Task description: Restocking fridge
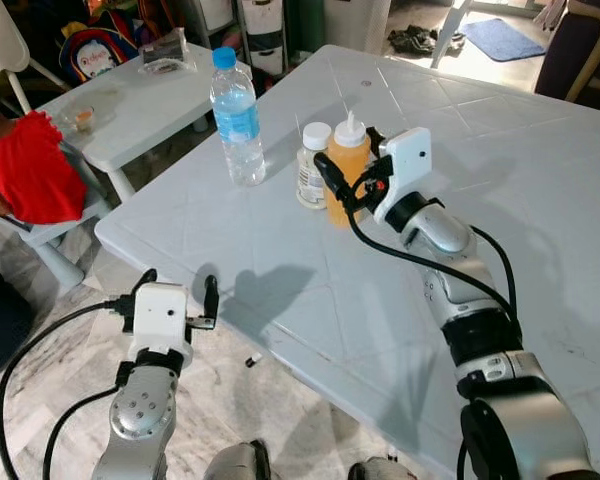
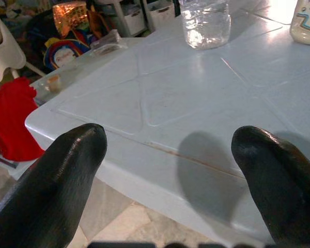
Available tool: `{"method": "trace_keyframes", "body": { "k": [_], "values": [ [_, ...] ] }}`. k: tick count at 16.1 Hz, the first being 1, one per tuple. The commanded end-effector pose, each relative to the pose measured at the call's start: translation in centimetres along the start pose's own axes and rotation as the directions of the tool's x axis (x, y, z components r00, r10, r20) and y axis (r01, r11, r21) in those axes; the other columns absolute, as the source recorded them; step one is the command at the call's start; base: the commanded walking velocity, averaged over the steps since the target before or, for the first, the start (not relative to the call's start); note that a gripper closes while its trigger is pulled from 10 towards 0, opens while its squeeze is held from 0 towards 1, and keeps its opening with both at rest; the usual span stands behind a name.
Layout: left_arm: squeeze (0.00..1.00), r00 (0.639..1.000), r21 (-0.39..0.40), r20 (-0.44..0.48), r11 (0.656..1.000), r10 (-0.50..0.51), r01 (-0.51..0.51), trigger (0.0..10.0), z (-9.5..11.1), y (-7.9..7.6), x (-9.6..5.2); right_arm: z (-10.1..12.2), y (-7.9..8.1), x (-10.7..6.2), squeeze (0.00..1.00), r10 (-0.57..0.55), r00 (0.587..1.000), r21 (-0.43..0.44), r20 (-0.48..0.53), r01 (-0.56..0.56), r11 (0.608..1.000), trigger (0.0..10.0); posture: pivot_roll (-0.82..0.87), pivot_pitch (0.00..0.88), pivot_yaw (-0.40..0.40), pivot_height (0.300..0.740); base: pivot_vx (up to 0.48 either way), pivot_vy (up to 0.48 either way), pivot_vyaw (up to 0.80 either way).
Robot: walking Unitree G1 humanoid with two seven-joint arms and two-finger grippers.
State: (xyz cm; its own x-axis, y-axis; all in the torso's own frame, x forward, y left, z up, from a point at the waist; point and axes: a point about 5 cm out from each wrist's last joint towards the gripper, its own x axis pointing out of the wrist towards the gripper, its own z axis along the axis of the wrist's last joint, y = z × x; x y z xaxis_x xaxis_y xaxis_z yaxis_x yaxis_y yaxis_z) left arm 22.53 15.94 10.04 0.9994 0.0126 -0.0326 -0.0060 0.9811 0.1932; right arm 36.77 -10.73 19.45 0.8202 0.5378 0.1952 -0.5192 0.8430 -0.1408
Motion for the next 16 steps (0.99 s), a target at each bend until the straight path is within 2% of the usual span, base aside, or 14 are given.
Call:
{"method": "trace_keyframes", "body": {
  "k": [1,3,4,5,6,11,12,13,14,15,16],
  "values": [
    [0.00,1.000,0.014,0.001,1.000,-0.006,0.006,10.0,0.2,0.2,-0.1,0.5,0.1,0.6,0.00,0.012,1.000,-0.028,0.013,-0.011,1.000,10.0,0.03,0.129,0.080,0.740,0.000,0.000,0.00],
    [0.00,1.000,0.015,0.002,1.000,-0.013,0.013,10.0,0.3,0.2,-0.1,0.5,-0.4,1.2,0.00,-0.006,1.000,-0.038,-0.001,0.006,0.999,10.0,0.04,0.130,0.079,0.740,0.000,0.000,0.00],
    [0.00,1.000,0.016,0.004,1.000,-0.013,0.013,10.0,0.3,0.2,-0.1,0.4,-0.5,1.4,0.00,-0.009,1.000,-0.040,-0.004,0.009,0.999,8.6,0.04,0.132,0.080,0.740,0.000,0.000,0.00],
    [0.00,1.000,0.017,0.005,1.000,-0.010,0.010,10.0,0.4,0.3,0.0,0.3,-0.6,1.4,0.00,-0.011,1.000,-0.040,-0.009,0.011,0.999,2.2,0.04,0.132,0.076,0.740,0.000,0.000,0.00],
    [0.00,1.000,0.017,0.005,1.000,-0.007,0.006,10.0,0.4,0.4,0.0,0.1,-0.7,1.4,0.00,-0.014,1.000,-0.040,-0.014,0.013,0.999,0.0,0.05,0.133,0.074,0.740,0.000,0.000,0.00],
    [0.00,1.000,0.017,0.000,1.000,-0.005,0.005,10.0,0.3,0.4,-0.1,-0.3,-0.4,1.6,0.00,0.006,1.000,-0.060,-0.019,-0.008,0.998,0.0,0.05,0.131,0.071,0.740,0.000,0.000,0.00],
    [0.00,1.000,0.016,0.001,1.000,-0.005,0.005,10.0,0.3,0.4,-0.1,-0.3,-0.3,1.7,0.00,0.008,1.000,-0.062,-0.013,-0.009,0.998,0.6,0.05,0.131,0.071,0.740,0.000,0.000,0.00],
    [0.00,1.000,0.015,0.000,1.000,-0.006,0.006,10.0,0.3,0.4,-0.1,-0.3,-0.3,1.6,0.00,0.010,1.000,-0.065,-0.006,-0.010,0.998,0.5,0.05,0.131,0.071,0.740,0.000,0.000,0.00],
    [0.00,1.000,0.011,-0.005,1.000,-0.006,0.006,10.0,0.2,0.3,-0.2,-0.4,-0.1,1.4,0.00,0.015,1.000,-0.072,0.002,-0.015,0.997,2.2,0.04,0.129,0.078,0.740,0.000,0.000,0.00],
    [0.00,1.000,0.006,-0.011,1.000,-0.007,0.007,10.0,0.1,0.2,-0.3,-0.4,0.1,1.3,0.00,0.024,1.000,-0.074,0.008,-0.023,0.997,5.1,0.04,0.130,0.083,0.740,0.000,0.000,0.00],
    [0.00,1.000,0.003,-0.013,1.000,-0.001,0.001,10.0,0.1,0.1,-0.4,-0.5,0.5,1.2,0.00,0.049,0.999,-0.053,0.014,-0.048,0.997,9.1,0.04,0.131,0.087,0.740,0.000,0.000,0.00]
  ]
}}
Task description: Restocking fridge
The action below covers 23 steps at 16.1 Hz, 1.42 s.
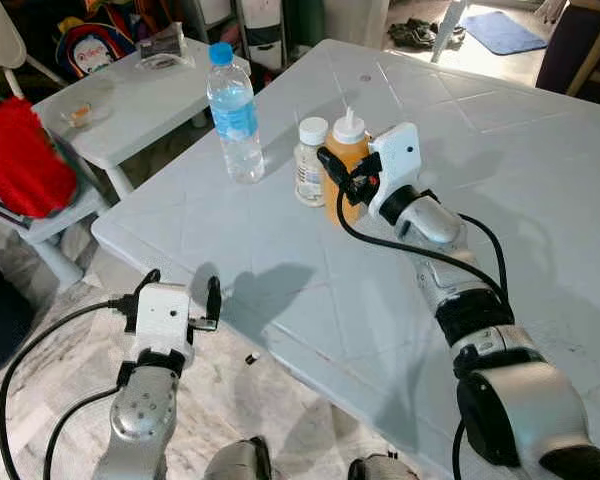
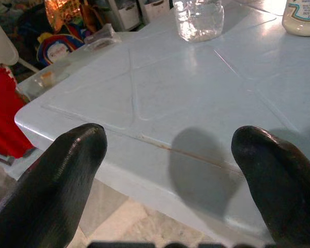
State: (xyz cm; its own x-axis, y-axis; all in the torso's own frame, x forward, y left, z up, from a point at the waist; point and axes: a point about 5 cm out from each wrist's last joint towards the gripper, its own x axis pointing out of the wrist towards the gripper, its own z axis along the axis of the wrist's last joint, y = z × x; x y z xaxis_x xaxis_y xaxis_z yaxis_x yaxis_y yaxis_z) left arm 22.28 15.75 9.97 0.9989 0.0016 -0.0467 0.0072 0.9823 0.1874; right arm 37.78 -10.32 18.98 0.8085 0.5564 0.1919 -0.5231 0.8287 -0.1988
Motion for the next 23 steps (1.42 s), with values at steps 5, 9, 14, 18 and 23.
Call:
{"method": "trace_keyframes", "body": {
  "k": [5,9,14,18,23],
  "values": [
    [0.00,0.999,0.007,0.011,0.999,0.042,-0.042,10.0,0.4,0.8,0.4,-1.1,4.0,-1.3,0.00,0.100,0.995,0.090,-0.021,-0.097,0.991,10.0,0.03,0.111,0.075,0.740,0.000,0.000,0.00],
    [0.00,0.992,0.020,0.046,0.993,0.114,-0.115,10.0,1.0,1.4,0.6,-2.0,5.1,-4.1,0.00,-0.056,0.998,0.101,-0.027,0.059,0.993,10.0,0.03,0.086,0.034,0.740,0.000,0.000,0.00],
    [0.00,0.977,0.002,0.021,0.977,0.213,-0.213,10.0,0.7,2.5,1.5,-3.3,2.6,-6.9,0.00,-0.286,0.949,0.092,-0.129,0.299,0.950,10.0,0.00,0.075,0.019,0.740,0.000,0.000,0.00],
    [0.00,0.979,-0.015,0.013,0.979,0.206,-0.205,10.0,0.4,1.9,1.4,-3.7,3.5,-6.9,0.00,-0.263,0.956,0.106,-0.134,0.277,0.955,10.0,0.00,0.059,0.009,0.740,0.000,-0.063,0.00],
    [0.00,0.981,-0.018,-0.004,0.981,0.193,-0.193,10.0,-0.1,1.4,1.3,-3.7,4.9,-8.1,0.00,-0.234,0.960,0.110,-0.155,0.252,0.961,10.0,-0.01,0.051,0.011,0.740,0.000,0.254,0.16]
  ]
}}
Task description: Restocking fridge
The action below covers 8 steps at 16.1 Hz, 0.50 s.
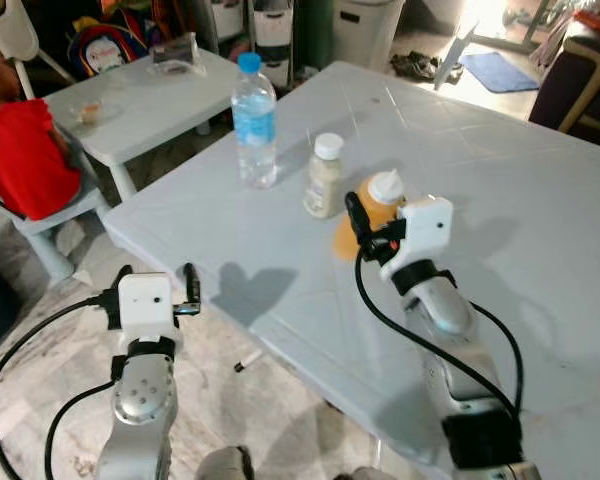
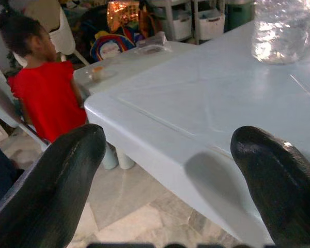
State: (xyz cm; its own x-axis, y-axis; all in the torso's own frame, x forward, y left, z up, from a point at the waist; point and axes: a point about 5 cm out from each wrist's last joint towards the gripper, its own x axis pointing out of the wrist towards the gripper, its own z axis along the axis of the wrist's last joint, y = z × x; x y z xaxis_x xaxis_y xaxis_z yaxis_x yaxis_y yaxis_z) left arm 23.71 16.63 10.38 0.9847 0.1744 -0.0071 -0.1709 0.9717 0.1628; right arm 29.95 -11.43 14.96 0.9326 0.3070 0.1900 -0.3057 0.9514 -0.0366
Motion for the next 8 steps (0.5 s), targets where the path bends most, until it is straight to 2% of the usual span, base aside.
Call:
{"method": "trace_keyframes", "body": {
  "k": [1,5,8],
  "values": [
    [0.00,1.000,0.013,-0.008,1.000,0.018,-0.018,10.0,-0.3,0.6,0.1,-1.9,0.7,-0.5,0.00,0.030,0.994,0.005,-0.102,-0.030,1.000,10.0,-0.01,0.051,0.011,0.740,0.000,0.349,0.79],
    [0.00,1.000,0.012,0.004,1.000,0.019,-0.019,10.0,0.0,0.6,0.5,-1.2,1.1,0.1,0.00,0.052,0.996,0.004,-0.071,-0.052,0.999,10.0,-0.02,0.060,0.025,0.740,0.000,0.351,0.78],
    [0.00,1.000,0.007,0.008,1.000,0.010,-0.010,10.0,0.0,0.3,0.6,-0.7,0.7,0.4,0.00,0.042,0.998,-0.003,-0.054,-0.042,0.999,10.0,-0.02,0.060,0.028,0.740,0.000,0.359,0.78]
  ]
}}
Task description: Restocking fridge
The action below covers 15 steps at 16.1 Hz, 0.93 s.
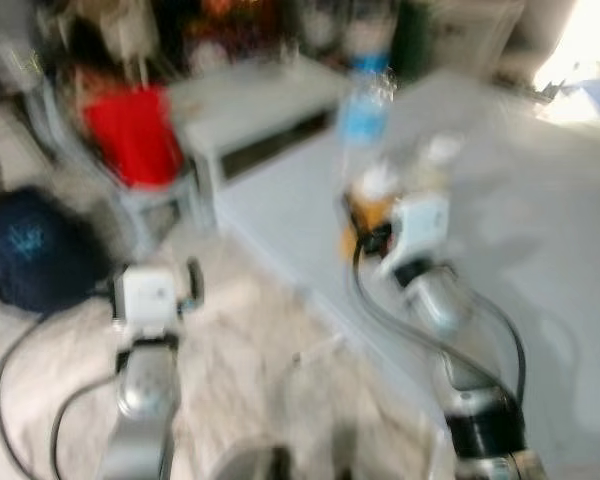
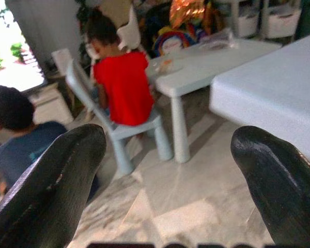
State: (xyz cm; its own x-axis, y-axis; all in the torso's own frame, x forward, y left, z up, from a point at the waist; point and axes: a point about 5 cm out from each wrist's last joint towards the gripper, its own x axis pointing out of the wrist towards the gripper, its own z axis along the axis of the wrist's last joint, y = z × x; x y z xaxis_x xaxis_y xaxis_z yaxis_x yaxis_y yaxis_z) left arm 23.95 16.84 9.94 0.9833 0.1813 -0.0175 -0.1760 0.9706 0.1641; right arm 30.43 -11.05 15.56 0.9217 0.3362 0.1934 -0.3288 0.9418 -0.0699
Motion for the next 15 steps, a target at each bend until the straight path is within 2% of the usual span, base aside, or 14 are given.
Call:
{"method": "trace_keyframes", "body": {
  "k": [1,5,13,15],
  "values": [
    [0.00,1.000,0.005,0.020,1.000,0.004,-0.004,10.0,0.5,0.1,0.3,-1.2,0.6,-0.3,0.00,0.020,0.998,0.026,-0.060,-0.018,0.999,10.0,-0.02,0.059,0.026,0.740,0.000,0.000,0.78],
    [0.00,1.000,0.005,0.022,1.000,0.007,-0.007,10.0,0.4,0.1,0.4,-1.3,1.3,-0.5,0.00,0.041,0.997,0.047,-0.060,-0.038,0.998,10.0,-0.03,0.052,0.025,0.740,0.000,0.000,0.78],
    [0.00,0.999,0.056,0.035,0.998,-0.003,0.001,10.0,0.4,0.1,1.0,-1.5,2.0,-0.9,0.00,0.071,0.995,0.068,-0.066,-0.066,0.995,10.0,-0.04,0.058,0.039,0.740,0.000,0.000,0.77],
    [0.00,0.999,0.076,0.035,0.997,0.016,-0.018,10.0,0.4,0.6,0.8,-1.5,2.0,-1.0,0.00,0.063,0.996,0.068,-0.067,-0.059,0.996,10.0,-0.03,0.070,0.048,0.740,0.000,0.000,0.77]
  ]
}}
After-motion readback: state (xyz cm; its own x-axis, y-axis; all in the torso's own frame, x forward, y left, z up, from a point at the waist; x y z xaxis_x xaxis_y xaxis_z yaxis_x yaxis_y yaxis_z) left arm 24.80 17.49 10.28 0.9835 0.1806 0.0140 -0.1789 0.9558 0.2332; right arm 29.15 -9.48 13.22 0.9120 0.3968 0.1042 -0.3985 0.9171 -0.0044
